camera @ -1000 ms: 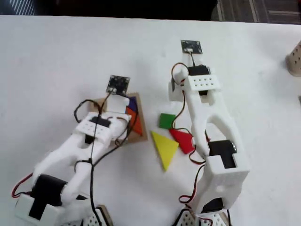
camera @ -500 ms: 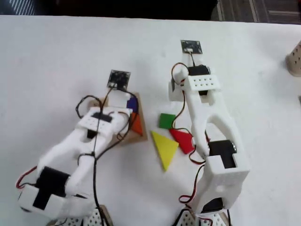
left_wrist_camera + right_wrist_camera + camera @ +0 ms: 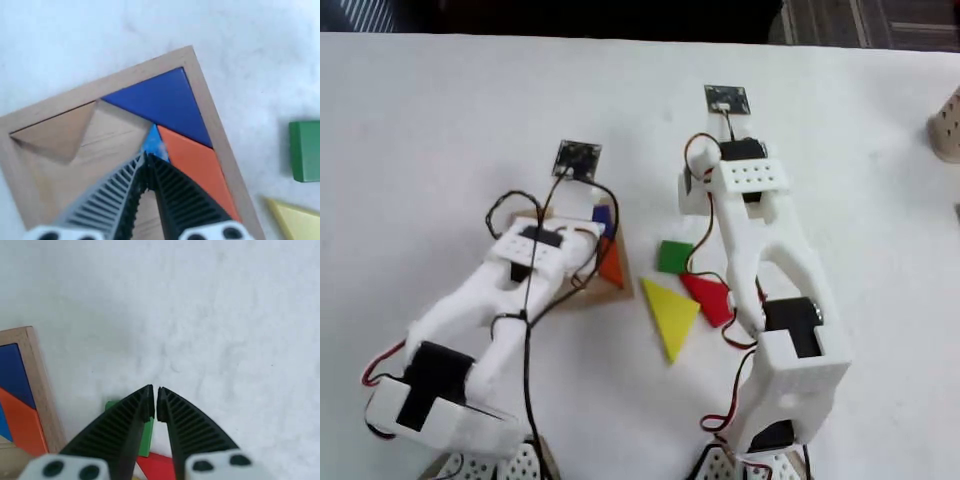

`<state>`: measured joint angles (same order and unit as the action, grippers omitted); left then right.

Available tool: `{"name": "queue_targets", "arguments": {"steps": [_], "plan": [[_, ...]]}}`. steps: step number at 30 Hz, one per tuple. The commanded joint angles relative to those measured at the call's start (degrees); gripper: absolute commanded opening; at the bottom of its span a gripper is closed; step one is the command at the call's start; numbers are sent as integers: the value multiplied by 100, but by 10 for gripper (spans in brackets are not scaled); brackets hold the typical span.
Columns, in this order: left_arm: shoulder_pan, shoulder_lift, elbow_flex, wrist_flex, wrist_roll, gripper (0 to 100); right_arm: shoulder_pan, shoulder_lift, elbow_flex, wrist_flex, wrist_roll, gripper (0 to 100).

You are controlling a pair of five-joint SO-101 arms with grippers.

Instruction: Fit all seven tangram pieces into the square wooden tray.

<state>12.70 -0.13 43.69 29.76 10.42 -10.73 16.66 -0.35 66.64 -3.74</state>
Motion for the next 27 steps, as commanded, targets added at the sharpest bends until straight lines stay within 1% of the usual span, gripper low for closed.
{"name": "queue_targets", "arguments": {"steps": [1,5,8,10,12,16,20,22,27], "plan": [[-13,-215,-176,-88,53,22,-66,-66,-246,-75,-53,18],[-189,-875,149,-79,44,22,-66,-66,-246,-75,-53,18],[-312,-1200,475,-369,53,23,-66,-66,-246,-75,-53,18],[-312,-1086,571,-519,79,23,-66,-66,-246,-75,-53,18],[-312,-857,527,-501,88,23,-66,-48,-246,-75,-53,18],[-435,-136,0,-422,88,23,-75,-31,-246,-84,-53,18],[-558,444,-615,-97,79,22,-75,-31,-246,-84,-53,18],[-549,523,-738,70,62,22,-75,-31,-237,-84,-53,18],[-514,523,-738,105,53,22,-75,-31,-237,-84,-53,18]]}}
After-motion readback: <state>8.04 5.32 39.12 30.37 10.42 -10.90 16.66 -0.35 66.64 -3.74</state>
